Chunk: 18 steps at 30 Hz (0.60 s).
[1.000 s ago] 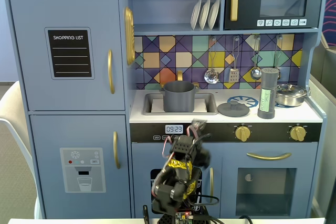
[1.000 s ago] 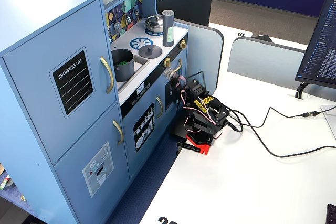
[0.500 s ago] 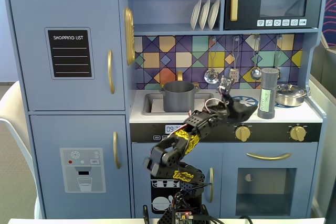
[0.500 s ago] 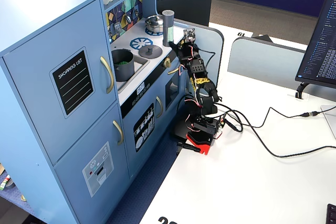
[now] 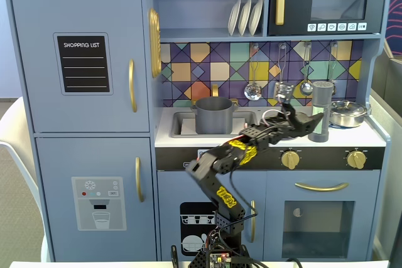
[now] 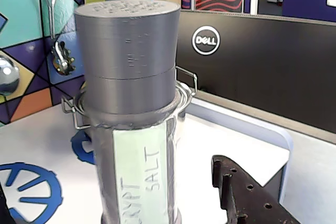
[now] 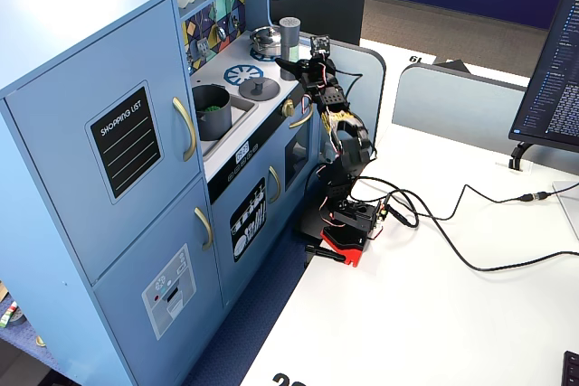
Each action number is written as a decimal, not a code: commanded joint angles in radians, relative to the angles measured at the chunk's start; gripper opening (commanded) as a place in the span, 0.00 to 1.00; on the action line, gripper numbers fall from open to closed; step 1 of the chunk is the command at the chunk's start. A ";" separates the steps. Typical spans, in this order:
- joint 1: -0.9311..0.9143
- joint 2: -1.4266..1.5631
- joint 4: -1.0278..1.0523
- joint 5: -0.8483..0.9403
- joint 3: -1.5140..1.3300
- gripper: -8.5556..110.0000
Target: Put salt in the gray recipient
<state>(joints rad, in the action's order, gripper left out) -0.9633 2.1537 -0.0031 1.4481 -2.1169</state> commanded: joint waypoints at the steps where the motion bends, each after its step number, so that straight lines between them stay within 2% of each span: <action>1: -0.006 -0.112 -0.087 0.025 0.138 0.55; 18: 0.055 -0.480 -0.143 0.074 0.488 0.47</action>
<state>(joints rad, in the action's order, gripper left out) -0.9327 1.6935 -0.1058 1.5002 -1.7579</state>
